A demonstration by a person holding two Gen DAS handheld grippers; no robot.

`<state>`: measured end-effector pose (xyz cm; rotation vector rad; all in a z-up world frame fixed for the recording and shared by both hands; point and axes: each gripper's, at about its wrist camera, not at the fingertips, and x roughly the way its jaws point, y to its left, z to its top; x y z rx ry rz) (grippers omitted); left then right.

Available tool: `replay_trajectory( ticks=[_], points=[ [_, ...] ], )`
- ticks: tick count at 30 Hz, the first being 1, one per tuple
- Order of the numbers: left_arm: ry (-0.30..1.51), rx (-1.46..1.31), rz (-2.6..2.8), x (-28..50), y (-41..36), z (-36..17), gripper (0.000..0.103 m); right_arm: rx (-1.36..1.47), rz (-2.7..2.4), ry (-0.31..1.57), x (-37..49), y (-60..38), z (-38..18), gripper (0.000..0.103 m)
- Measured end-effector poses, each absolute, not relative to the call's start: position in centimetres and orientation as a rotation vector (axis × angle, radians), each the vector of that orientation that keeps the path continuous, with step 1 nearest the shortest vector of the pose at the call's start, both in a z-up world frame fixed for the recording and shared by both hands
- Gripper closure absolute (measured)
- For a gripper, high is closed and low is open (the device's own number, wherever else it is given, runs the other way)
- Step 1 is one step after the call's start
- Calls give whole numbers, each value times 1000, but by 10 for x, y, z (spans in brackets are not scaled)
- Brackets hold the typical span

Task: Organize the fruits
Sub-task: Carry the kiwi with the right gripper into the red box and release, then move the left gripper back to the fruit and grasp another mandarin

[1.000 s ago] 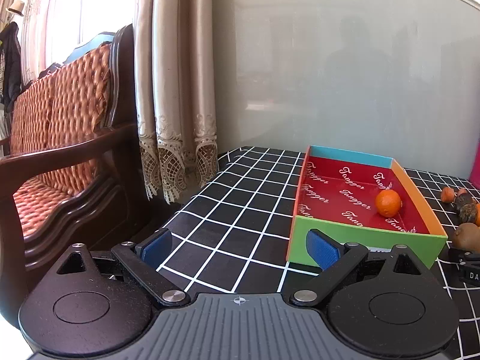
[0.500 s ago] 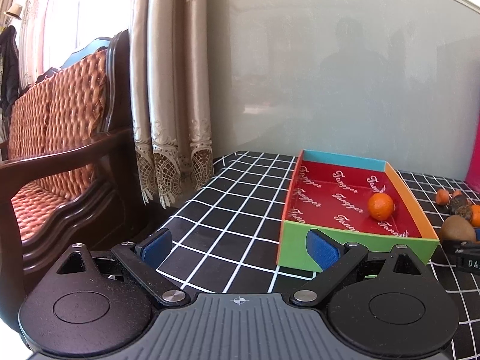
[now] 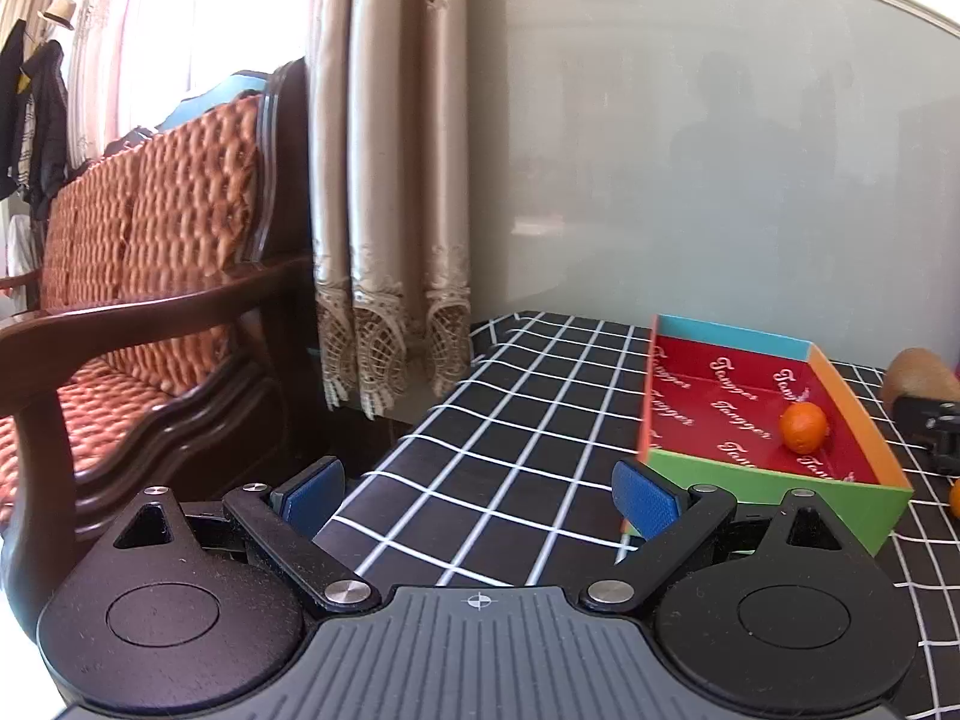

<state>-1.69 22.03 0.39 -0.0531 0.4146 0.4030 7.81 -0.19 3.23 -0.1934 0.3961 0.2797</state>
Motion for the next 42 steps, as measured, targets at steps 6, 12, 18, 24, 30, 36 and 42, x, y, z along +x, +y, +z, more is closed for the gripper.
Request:
replay_trajectory(
  ticks=[6,12,18,24,30,36,42],
  points=[
    [426,-49,424,-22,232,3,8,-213,324,446,86,29,23,52],
    [425,-51,416,-21,230,3,8,-197,317,426,81,33,22,42],
    [417,-41,386,-16,217,5,8,-143,259,396,79,6,30,24],
    [404,-38,343,-9,195,9,8,-55,103,363,83,-49,44,4],
    [387,-25,260,2,161,14,8,0,-95,358,84,-107,50,2],
    [384,12,189,14,122,14,8,21,-214,342,76,-158,50,2],
    [395,17,130,23,87,14,8,50,-220,360,67,-193,52,3]
  ],
)
